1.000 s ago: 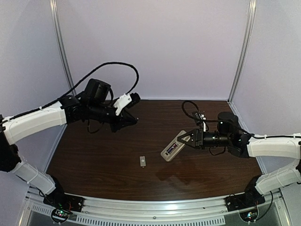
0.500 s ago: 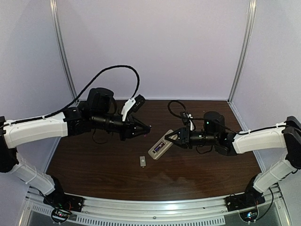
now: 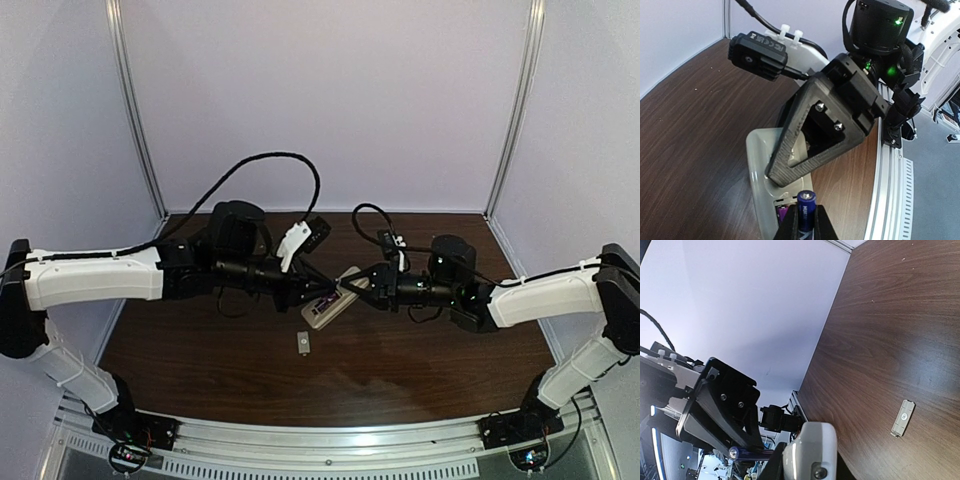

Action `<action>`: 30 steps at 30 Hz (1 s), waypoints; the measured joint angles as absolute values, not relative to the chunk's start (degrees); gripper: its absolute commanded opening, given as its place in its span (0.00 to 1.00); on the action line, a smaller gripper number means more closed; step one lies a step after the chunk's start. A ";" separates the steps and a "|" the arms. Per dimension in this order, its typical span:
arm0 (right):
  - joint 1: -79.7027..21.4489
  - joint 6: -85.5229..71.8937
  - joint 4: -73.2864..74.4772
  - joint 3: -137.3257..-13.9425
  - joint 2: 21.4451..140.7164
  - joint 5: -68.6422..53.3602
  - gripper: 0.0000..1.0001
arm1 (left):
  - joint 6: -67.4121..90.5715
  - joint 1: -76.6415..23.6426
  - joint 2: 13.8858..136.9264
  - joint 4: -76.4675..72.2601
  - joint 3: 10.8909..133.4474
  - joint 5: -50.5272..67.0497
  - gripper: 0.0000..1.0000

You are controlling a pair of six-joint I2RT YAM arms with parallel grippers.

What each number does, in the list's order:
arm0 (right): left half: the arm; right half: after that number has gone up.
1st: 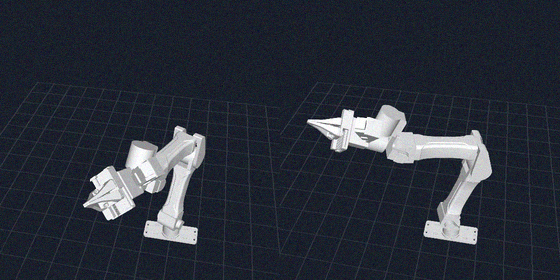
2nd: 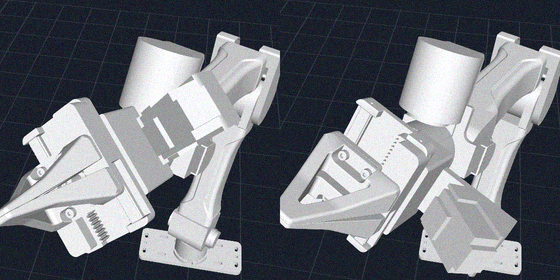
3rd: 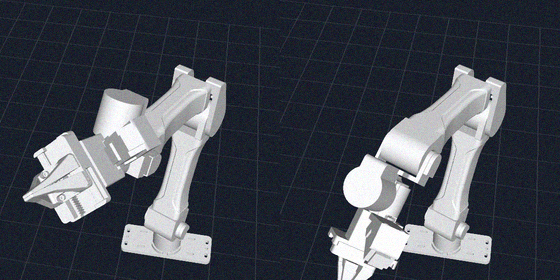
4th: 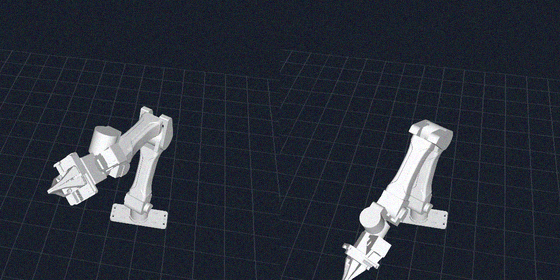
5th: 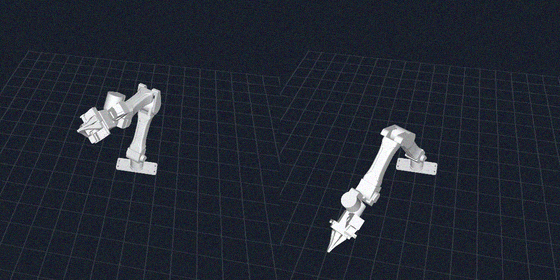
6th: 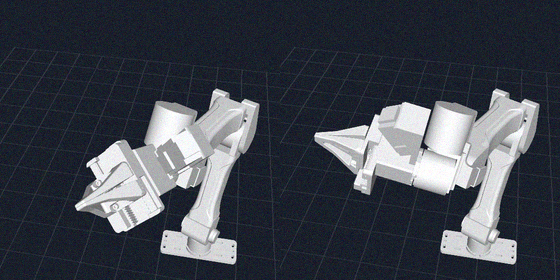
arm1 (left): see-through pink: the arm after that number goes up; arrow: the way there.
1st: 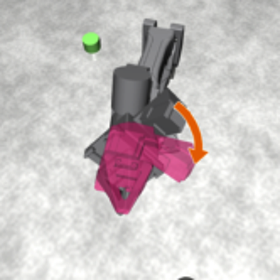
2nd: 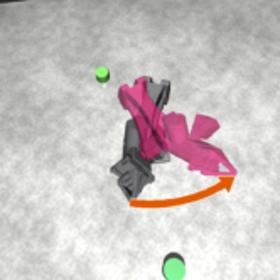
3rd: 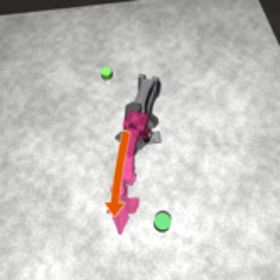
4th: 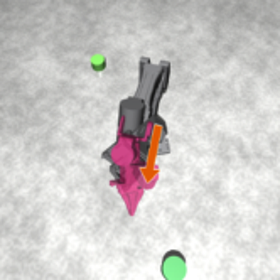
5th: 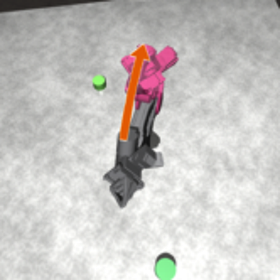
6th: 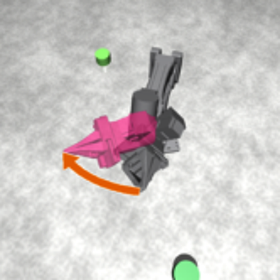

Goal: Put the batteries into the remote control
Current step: Place the battery in the battery compartment.

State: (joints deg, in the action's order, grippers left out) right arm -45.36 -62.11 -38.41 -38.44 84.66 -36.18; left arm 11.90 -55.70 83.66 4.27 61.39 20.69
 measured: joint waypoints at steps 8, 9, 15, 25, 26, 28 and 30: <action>-45.36 -64.53 -41.78 -38.33 85.03 -36.21 0.00 | 11.57 -56.73 85.03 3.01 61.39 19.11 0.00; -45.36 -64.69 -41.82 -38.33 85.10 -36.21 0.00 | 11.53 -56.75 85.08 2.98 61.39 18.96 0.00; -45.36 -64.95 -41.85 -38.28 85.12 -36.18 0.00 | 10.85 -56.86 85.12 2.92 61.39 17.45 0.00; -45.41 -65.80 -42.65 -37.78 85.12 -36.18 0.00 | 8.84 -57.87 85.08 3.03 60.20 14.57 0.04; -45.41 -65.87 -42.65 -37.74 85.12 -36.18 0.00 | 8.67 -57.89 85.08 3.05 60.20 14.37 0.06; -45.41 -65.93 -42.65 -37.71 85.12 -36.18 0.00 | 8.40 -57.98 85.08 3.09 60.20 14.11 0.10; -45.41 -65.89 -42.65 -37.71 85.12 -36.16 0.00 | 8.05 -57.98 85.08 3.11 60.20 13.91 0.16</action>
